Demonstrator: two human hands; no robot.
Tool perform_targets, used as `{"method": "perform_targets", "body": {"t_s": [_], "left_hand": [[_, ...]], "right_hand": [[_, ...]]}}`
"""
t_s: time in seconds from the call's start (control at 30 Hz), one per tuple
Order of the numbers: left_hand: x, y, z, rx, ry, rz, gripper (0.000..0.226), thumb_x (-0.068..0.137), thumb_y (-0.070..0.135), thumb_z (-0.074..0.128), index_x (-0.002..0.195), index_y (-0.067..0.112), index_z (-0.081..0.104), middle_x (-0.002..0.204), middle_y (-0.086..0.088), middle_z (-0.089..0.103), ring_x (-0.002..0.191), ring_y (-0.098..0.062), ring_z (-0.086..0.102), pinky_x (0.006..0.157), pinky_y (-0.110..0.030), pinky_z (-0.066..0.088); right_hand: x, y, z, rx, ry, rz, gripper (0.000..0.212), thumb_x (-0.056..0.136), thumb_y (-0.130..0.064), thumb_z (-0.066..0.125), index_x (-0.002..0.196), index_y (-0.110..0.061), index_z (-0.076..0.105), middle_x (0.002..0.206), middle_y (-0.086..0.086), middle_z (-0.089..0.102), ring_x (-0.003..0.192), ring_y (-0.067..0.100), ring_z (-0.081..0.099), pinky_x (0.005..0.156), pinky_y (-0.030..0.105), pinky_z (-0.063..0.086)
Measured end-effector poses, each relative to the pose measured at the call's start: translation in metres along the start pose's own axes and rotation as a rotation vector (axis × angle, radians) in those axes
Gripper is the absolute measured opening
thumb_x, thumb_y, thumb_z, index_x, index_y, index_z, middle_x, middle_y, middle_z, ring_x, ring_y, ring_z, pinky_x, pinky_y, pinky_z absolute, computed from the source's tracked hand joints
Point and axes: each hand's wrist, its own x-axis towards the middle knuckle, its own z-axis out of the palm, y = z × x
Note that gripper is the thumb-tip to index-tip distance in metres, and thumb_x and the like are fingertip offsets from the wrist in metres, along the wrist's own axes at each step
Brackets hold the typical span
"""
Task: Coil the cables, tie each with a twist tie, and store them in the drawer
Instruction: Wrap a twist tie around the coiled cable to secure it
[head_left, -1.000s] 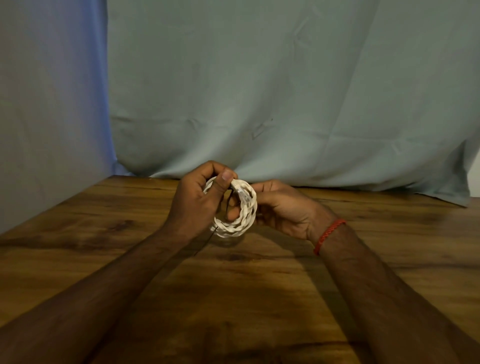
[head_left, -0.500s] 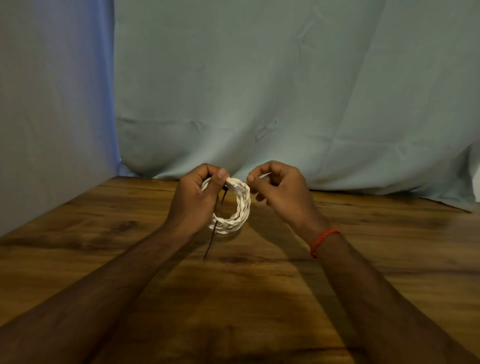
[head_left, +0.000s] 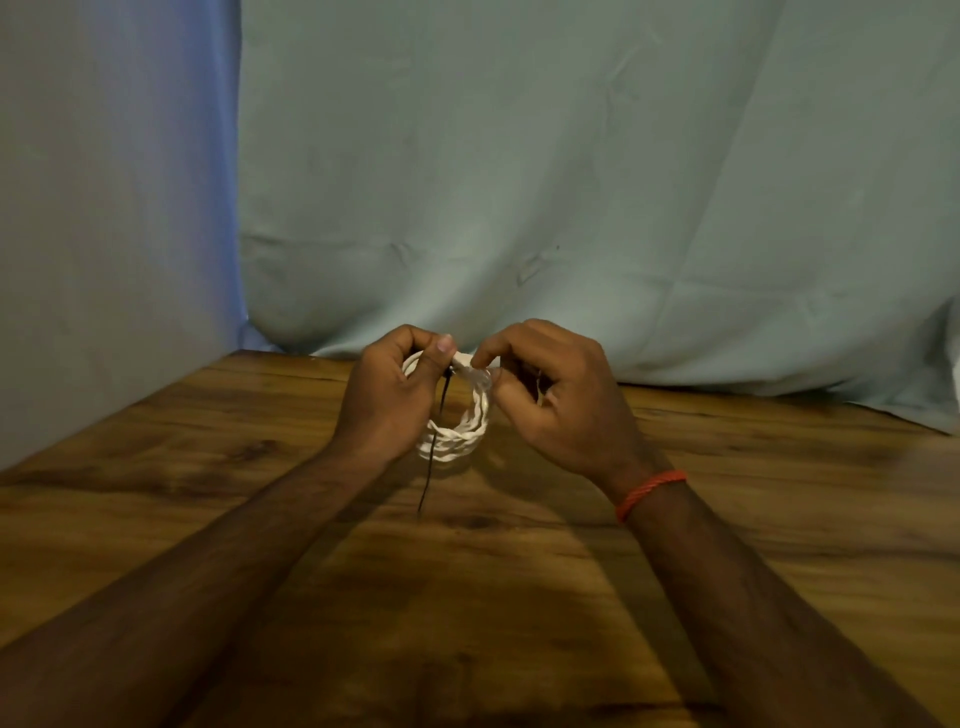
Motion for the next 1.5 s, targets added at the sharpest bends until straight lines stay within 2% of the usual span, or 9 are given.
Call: {"method": "perform_targets", "body": {"t_s": [0.27, 0.4, 0.53, 0.67, 0.83, 0.97, 1.1, 1.3, 1.5], "left_hand": [[0.004, -0.006, -0.002, 0.068, 0.009, -0.026, 0.02, 0.096, 0.029, 0.063, 0.084, 0.016, 0.07, 0.078, 0.002, 0.071, 0.07, -0.011, 0.062, 0.07, -0.033, 0.047], [0.001, -0.002, 0.003, 0.042, 0.011, -0.046, 0.021, 0.096, 0.03, 0.063, 0.089, 0.012, 0.07, 0.076, 0.002, 0.07, 0.063, -0.01, 0.061, 0.065, -0.033, 0.047], [0.001, 0.003, 0.005, -0.023, 0.027, -0.08, 0.023, 0.096, 0.031, 0.063, 0.086, 0.012, 0.07, 0.073, 0.0, 0.07, 0.062, -0.012, 0.062, 0.064, -0.033, 0.048], [0.0, 0.001, 0.007, -0.116, 0.036, -0.152, 0.024, 0.095, 0.03, 0.065, 0.079, 0.013, 0.069, 0.063, 0.003, 0.066, 0.051, -0.008, 0.058, 0.059, -0.028, 0.043], [-0.002, -0.001, 0.007, -0.104, 0.057, -0.163, 0.022, 0.095, 0.029, 0.066, 0.079, 0.014, 0.068, 0.057, 0.01, 0.063, 0.054, -0.003, 0.056, 0.062, -0.03, 0.044], [-0.004, -0.001, 0.008, -0.024, 0.095, -0.069, 0.019, 0.093, 0.029, 0.068, 0.077, 0.02, 0.065, 0.076, 0.001, 0.071, 0.075, -0.014, 0.068, 0.07, -0.033, 0.053], [-0.009, 0.008, 0.008, 0.097, 0.163, 0.127, 0.022, 0.093, 0.029, 0.067, 0.076, 0.019, 0.058, 0.07, 0.006, 0.065, 0.063, -0.001, 0.059, 0.057, -0.013, 0.043], [-0.01, 0.007, 0.006, 0.146, 0.106, 0.283, 0.019, 0.086, 0.034, 0.054, 0.078, 0.018, 0.057, 0.07, 0.007, 0.06, 0.066, -0.011, 0.058, 0.058, -0.023, 0.043], [-0.007, 0.005, 0.001, 0.254, 0.076, 0.425, 0.022, 0.094, 0.014, 0.06, 0.073, 0.015, 0.053, 0.069, 0.009, 0.05, 0.067, -0.006, 0.049, 0.061, -0.019, 0.034]], "right_hand": [[-0.002, -0.005, 0.01, -0.493, -0.259, -0.142, 0.018, 0.09, -0.036, 0.061, 0.094, -0.032, 0.077, 0.07, -0.004, 0.066, 0.06, 0.023, 0.064, 0.048, 0.033, 0.048], [-0.002, -0.012, 0.015, -0.612, -0.243, -0.183, 0.014, 0.087, -0.029, 0.063, 0.085, -0.033, 0.076, 0.066, -0.005, 0.068, 0.058, 0.021, 0.063, 0.047, 0.025, 0.033], [-0.002, -0.015, 0.016, -0.573, -0.115, -0.23, 0.008, 0.086, -0.024, 0.07, 0.078, -0.026, 0.07, 0.062, -0.003, 0.064, 0.051, 0.024, 0.056, 0.043, 0.03, 0.035], [-0.004, -0.014, 0.018, -0.608, -0.08, -0.273, 0.014, 0.093, -0.033, 0.067, 0.081, -0.027, 0.07, 0.06, -0.003, 0.058, 0.05, 0.02, 0.05, 0.049, 0.028, 0.023], [-0.007, -0.003, 0.018, -0.321, -0.014, -0.104, 0.004, 0.085, -0.028, 0.075, 0.088, -0.029, 0.077, 0.067, -0.007, 0.061, 0.06, 0.013, 0.055, 0.052, 0.024, 0.03], [-0.003, -0.006, 0.016, -0.225, -0.032, -0.014, 0.006, 0.086, -0.03, 0.071, 0.083, -0.027, 0.075, 0.067, -0.007, 0.063, 0.063, 0.015, 0.057, 0.053, 0.035, 0.045], [0.005, -0.016, 0.009, -0.314, -0.032, -0.079, 0.015, 0.091, -0.028, 0.066, 0.078, -0.025, 0.072, 0.067, -0.007, 0.066, 0.063, 0.017, 0.058, 0.054, 0.038, 0.046], [0.011, -0.023, -0.003, -0.299, -0.036, -0.198, 0.008, 0.081, -0.025, 0.073, 0.074, -0.024, 0.069, 0.062, -0.005, 0.063, 0.057, 0.018, 0.056, 0.049, 0.033, 0.043], [0.015, -0.016, -0.009, -0.254, -0.065, -0.108, 0.014, 0.088, -0.037, 0.069, 0.081, -0.026, 0.074, 0.065, -0.014, 0.056, 0.063, 0.006, 0.048, 0.053, 0.031, 0.043]]}}
